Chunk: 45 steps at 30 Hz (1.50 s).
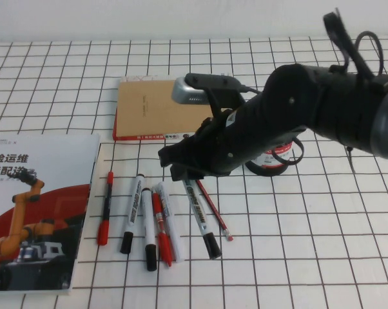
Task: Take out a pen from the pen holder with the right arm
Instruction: 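Take a marker out of the pen holder and lay it on the table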
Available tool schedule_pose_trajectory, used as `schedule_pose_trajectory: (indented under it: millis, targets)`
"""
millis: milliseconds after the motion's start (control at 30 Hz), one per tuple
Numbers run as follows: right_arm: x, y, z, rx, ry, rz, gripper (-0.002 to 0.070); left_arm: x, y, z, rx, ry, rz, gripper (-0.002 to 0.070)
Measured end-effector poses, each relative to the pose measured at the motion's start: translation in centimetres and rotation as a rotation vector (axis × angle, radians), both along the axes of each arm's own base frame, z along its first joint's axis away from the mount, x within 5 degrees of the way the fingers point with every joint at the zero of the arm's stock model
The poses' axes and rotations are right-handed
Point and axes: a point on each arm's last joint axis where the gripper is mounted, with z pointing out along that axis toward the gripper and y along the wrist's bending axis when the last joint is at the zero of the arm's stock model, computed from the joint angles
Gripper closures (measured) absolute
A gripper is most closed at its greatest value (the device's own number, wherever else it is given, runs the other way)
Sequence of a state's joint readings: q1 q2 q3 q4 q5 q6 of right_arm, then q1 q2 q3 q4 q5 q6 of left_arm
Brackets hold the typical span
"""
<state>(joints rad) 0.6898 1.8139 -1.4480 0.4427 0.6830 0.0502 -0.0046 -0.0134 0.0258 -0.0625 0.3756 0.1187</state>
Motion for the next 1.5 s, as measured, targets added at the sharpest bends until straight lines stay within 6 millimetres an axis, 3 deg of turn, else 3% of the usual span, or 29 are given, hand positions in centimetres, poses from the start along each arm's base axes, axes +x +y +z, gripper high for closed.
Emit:
schedule_pose_trajectory:
  millis: [267, 500, 1100, 1500]
  targets:
    - [2.5, 2.3, -4.0, -0.035, 0.04, -0.001, 0.0549, 0.0, 0.0, 0.0, 0.0, 0.0, 0.0, 0.0679]
    - [3.7, 3.1, -6.1, -0.042, 0.034, -0.02, 0.0549, 0.0, 0.0, 0.0, 0.0, 0.0, 0.0, 0.0679]
    - [4.9, 3.7, -8.3, -0.044, -0.023, -0.026, 0.0549, 0.0, 0.0, 0.0, 0.0, 0.0, 0.0, 0.0679]
    - [4.9, 3.7, -8.1, -0.04, -0.034, -0.023, 0.042, 0.0, 0.0, 0.0, 0.0, 0.0, 0.0, 0.0679]
